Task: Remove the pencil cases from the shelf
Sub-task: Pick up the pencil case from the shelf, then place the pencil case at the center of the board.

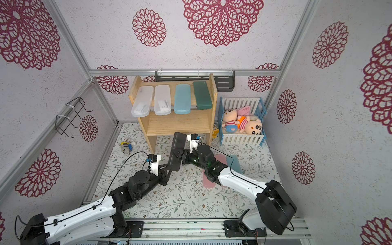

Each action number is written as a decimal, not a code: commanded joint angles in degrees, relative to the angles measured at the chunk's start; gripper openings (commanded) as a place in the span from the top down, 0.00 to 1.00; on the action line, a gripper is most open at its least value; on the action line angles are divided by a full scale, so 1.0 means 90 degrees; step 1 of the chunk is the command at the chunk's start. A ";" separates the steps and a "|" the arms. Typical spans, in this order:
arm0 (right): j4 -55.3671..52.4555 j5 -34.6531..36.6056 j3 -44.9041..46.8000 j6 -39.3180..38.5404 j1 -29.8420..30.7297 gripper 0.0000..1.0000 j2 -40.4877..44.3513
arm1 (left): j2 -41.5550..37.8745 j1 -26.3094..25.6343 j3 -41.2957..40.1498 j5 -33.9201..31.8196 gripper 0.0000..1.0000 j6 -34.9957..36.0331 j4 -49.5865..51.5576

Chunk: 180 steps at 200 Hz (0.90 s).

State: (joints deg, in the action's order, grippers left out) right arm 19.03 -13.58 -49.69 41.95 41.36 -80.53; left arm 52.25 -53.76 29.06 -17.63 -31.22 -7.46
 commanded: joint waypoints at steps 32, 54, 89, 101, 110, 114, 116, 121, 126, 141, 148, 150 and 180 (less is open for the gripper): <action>-0.0565 0.0620 -0.0101 -0.0185 -0.0007 0.53 0.0277 | -0.0578 -0.0099 -0.0037 -0.0339 0.27 0.0171 0.0080; -0.0983 0.0839 -0.0056 -0.0285 -0.0006 0.54 0.0422 | -0.0747 -0.0101 0.0057 -0.0732 0.03 0.0144 0.0524; -0.2407 0.1214 -0.0244 -0.0353 -0.0006 0.53 0.0210 | -0.1178 -0.0092 0.0043 -0.1723 0.03 -0.0097 0.1259; -0.2909 0.1206 -0.0462 -0.0472 -0.0009 0.53 -0.0122 | -0.1249 -0.0086 0.0060 -0.1871 0.03 -0.0076 0.1475; -0.3192 0.1233 -0.0604 -0.0517 -0.0008 0.53 -0.0367 | -0.1249 -0.0092 0.0090 -0.1983 0.03 -0.0052 0.1600; -0.3298 0.1243 -0.0664 -0.0531 -0.0015 0.53 -0.0478 | -0.1245 -0.0091 0.0100 -0.2014 0.03 -0.0057 0.1634; -0.3355 0.1252 -0.0691 -0.0553 -0.0016 0.53 -0.0533 | -0.1242 -0.0084 0.0108 -0.2023 0.03 -0.0064 0.1658; -0.3520 0.1277 -0.0787 -0.0594 -0.0023 0.53 -0.0683 | -0.1228 -0.0082 0.0127 -0.2051 0.03 -0.0086 0.1733; -0.3683 0.1334 -0.0897 -0.0620 -0.0026 0.53 -0.0827 | -0.1202 -0.0073 0.0161 -0.2092 0.03 -0.0126 0.1829; -0.4062 0.1396 -0.1193 -0.0714 -0.0035 0.53 -0.1207 | -0.1098 -0.0030 0.0264 -0.2174 0.03 -0.0296 0.2131; -0.4164 0.1405 -0.1309 -0.0741 -0.0035 0.52 -0.1341 | -0.1039 -0.0014 0.0285 -0.2185 0.03 -0.0354 0.2218; -0.4184 0.1407 -0.1328 -0.0742 -0.0035 0.52 -0.1376 | -0.1025 -0.0006 0.0291 -0.2190 0.03 -0.0370 0.2238; -0.4455 0.1496 -0.1685 -0.0827 -0.0054 0.48 -0.1797 | -0.0895 0.0079 0.0259 -0.2054 0.03 -0.0522 0.2284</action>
State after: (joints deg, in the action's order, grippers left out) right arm -18.09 -2.28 -60.77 36.64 41.36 -95.81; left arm 43.62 -53.69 30.28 -35.51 -34.15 10.46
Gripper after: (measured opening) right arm 0.766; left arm 0.973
